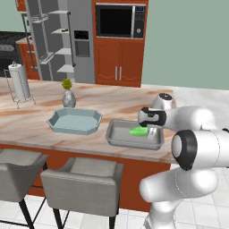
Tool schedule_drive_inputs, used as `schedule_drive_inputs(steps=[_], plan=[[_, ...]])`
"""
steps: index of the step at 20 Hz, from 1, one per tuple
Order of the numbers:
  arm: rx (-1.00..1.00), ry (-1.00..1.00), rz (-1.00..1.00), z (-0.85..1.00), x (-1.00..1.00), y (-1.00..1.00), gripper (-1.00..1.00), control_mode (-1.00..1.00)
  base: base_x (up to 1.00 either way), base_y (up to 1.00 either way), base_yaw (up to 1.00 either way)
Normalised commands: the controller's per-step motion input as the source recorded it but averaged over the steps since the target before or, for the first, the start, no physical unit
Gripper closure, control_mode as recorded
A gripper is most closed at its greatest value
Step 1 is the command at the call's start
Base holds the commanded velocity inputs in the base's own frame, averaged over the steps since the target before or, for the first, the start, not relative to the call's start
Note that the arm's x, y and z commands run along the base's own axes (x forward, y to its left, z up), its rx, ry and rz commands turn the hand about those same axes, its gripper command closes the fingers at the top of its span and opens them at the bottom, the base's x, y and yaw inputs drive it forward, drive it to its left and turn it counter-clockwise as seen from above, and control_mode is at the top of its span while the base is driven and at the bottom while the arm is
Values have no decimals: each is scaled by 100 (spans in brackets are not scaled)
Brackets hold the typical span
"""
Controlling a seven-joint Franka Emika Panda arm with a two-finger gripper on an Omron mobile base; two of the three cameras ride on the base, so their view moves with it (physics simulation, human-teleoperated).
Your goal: Place the cold items (corn and squash) from the fridge in one tupperware on the dining counter. Place the warm items (hot dog and kebab skewer) in the stove area in another tupperware.
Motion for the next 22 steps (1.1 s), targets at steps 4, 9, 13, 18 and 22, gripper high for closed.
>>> schedule_drive_inputs(steps=[4,9,13,18,22], plan=[[0,0,0,0,-13,0,-100,-100,0,0,0],[0,0,0,0,-5,0,-100,-100,0,0,0],[-4,0,0,9,0,0,-100,-100,0,0,0],[-8,6,-4,62,-11,11,-100,-100,0,0,0],[1,13,-25,66,-76,2,-100,-100,0,0,0]])
